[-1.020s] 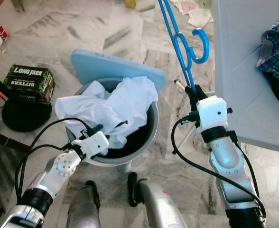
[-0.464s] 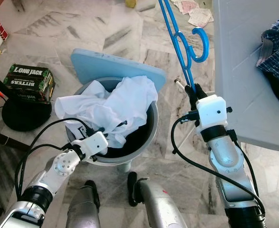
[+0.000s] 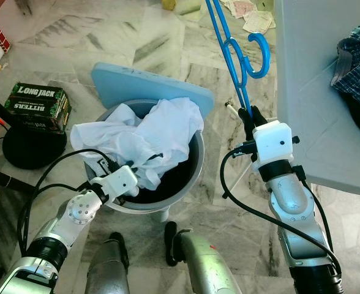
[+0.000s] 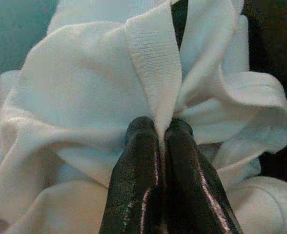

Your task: Hang hanger

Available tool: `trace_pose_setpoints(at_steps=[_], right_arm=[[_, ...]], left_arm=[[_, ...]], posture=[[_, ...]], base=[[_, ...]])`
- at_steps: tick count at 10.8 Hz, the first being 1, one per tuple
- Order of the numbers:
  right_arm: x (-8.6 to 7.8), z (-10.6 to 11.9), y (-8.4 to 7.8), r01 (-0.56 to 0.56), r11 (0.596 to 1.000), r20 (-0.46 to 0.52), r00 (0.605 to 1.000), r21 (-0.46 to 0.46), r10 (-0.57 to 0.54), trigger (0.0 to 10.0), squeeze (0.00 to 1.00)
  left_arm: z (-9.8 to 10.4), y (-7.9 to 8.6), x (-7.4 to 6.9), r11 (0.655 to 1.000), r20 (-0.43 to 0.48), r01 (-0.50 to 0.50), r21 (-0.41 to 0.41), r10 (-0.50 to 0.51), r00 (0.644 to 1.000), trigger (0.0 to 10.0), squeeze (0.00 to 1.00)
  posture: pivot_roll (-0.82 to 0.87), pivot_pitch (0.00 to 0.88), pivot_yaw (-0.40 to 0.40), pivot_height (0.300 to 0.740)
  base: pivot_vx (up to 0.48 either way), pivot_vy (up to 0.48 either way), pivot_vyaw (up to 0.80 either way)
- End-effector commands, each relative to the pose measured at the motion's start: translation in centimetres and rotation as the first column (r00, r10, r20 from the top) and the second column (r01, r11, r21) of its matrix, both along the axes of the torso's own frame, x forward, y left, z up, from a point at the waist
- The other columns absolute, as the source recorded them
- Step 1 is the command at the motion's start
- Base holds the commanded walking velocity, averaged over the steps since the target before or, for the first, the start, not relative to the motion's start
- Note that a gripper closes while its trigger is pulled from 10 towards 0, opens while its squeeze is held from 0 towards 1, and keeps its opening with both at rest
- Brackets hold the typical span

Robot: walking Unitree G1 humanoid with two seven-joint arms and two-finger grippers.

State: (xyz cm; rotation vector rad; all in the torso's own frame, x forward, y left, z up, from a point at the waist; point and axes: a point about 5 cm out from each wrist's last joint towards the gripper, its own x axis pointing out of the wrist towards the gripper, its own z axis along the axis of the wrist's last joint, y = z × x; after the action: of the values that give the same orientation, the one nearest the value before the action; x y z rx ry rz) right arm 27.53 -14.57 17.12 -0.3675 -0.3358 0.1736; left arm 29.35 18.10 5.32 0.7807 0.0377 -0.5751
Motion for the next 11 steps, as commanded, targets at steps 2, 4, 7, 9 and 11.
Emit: trace_pose_setpoints(at_steps=[2,4,7,9,11], right_arm=[[-0.2,-0.3,-0.3,0.004,1.0,-0.005,1.0,-0.008,-0.004,10.0,0.0],[-0.1,-0.6,-0.1,-0.004,1.0,-0.016,1.0,-0.008,0.003,10.0,0.0],[0.4,-0.7,0.3,-0.017,1.0,-0.015,1.0,0.002,0.017,10.0,0.0],[0.8,-0.8,0.4,-0.018,1.0,-0.01,1.0,0.005,0.018,10.0,0.0],[1.3,-0.8,0.9,-0.028,0.999,0.0,1.0,0.016,0.028,10.0,0.0]], left_arm=[[0.1,-0.1,-0.1,1.0,0.019,-0.007,-0.029,0.007,1.0,0.0,0.0],[1.5,-0.2,0.1,0.995,0.094,-0.013,-0.096,0.022,0.995,0.0,0.0],[3.0,-0.6,0.0,0.973,0.154,-0.036,-0.228,0.073,0.985,0.0,0.0],[6.5,-1.3,0.2,0.923,0.197,-0.03,-0.383,0.114,0.974,0.0,0.0],[9.4,-2.2,0.8,0.802,0.117,-0.059,-0.595,0.159,0.98,0.0,0.0]], posture=[[-0.06,0.343,-0.155,0.74],[-0.04,0.333,-0.153,0.74],[-0.02,0.324,-0.155,0.74],[0.01,0.309,-0.148,0.74],[0.03,0.29,-0.14,0.74]], base=[[0.0,0.0,0.0],[0.0,0.0,0.0],[0.0,0.0,0.0],[0.0,0.0,0.0],[0.0,0.0,0.0]])
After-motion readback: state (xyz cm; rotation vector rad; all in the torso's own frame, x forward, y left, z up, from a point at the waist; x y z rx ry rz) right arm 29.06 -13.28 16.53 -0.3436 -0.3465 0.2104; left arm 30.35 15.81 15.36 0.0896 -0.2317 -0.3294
